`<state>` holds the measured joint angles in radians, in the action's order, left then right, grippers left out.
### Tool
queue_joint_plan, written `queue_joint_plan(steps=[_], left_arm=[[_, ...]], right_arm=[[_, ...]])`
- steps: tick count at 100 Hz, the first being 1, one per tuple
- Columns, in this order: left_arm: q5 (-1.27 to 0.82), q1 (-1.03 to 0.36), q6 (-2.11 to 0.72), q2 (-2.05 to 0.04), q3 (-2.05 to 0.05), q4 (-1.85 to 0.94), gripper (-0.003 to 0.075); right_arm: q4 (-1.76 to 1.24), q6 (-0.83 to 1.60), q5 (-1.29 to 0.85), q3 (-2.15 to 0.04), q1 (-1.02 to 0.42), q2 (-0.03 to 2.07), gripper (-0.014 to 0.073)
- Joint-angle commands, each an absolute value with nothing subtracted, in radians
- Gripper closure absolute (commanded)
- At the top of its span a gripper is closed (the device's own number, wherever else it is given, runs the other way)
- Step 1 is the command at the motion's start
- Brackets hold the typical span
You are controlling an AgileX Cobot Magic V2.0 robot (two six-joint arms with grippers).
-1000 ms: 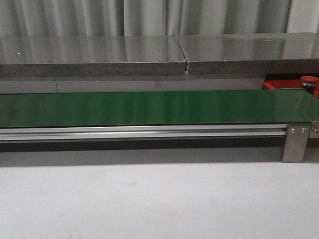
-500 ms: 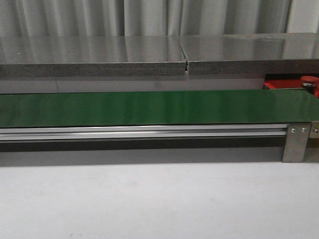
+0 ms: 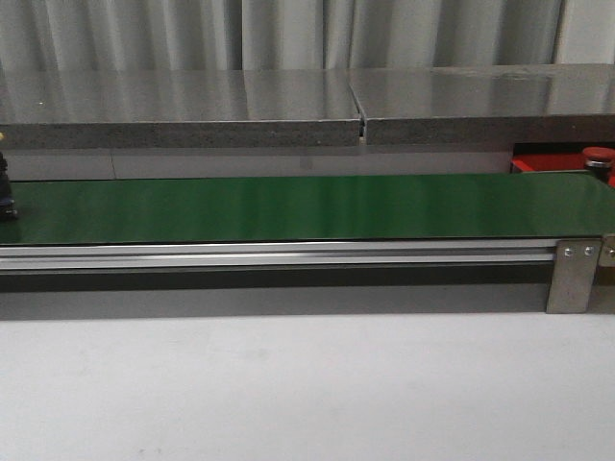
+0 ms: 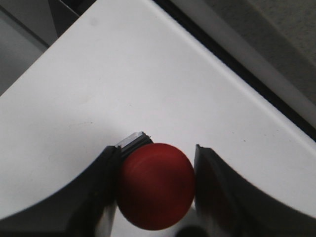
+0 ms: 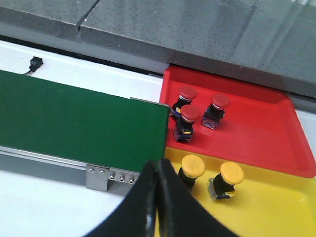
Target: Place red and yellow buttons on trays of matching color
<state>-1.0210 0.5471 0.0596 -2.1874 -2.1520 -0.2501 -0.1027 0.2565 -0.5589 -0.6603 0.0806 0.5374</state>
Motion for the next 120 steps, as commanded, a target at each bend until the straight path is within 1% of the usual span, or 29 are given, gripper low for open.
queue_joint_plan(steps=[1,23,59,78,95,100,105,117,120], left_arm=[[-0.997,0.532,0.056,-2.048,-2.148,-0.261,0.0619],[-0.994,0.468,0.018,-1.88,-2.002,-0.207,0.0619],[-0.846,0.371,-0.021,-1.648,-1.614,-0.254,0.0624],[-0.839,0.313,-0.023,-1.641,-1.521,-0.25,0.0624],[-0.834,0.311,-0.023,-1.672,-1.502,-0.259,0.0621],[-0.837,0.311,-0.023,-1.684,-1.502,-0.263,0.0606],[-0.839,0.311,-0.023,-1.695,-1.502,-0.268,0.0574],[-0.856,0.311,-0.023,-1.718,-1.502,-0.274,0.0444],[-0.858,0.311,-0.023,-1.726,-1.502,-0.279,0.0423]], right_arm=[[-0.1,0.266,-0.48,-0.683,0.08,0.538,0.0602],[-0.1,0.266,-0.48,-0.683,0.08,0.538,0.0602],[-0.1,0.266,-0.48,-0.683,0.08,0.538,0.0602],[-0.1,0.266,-0.48,-0.683,0.08,0.538,0.0602],[-0.1,0.266,-0.48,-0.683,0.08,0.538,0.0602],[-0.1,0.266,-0.48,-0.683,0.08,0.538,0.0602],[-0.1,0.266,-0.48,-0.683,0.08,0.538,0.0602],[-0.1,0.266,-0.48,-0.683,0.08,0.538,0.0602],[-0.1,0.266,-0.48,-0.683,0.08,0.538,0.0602]])
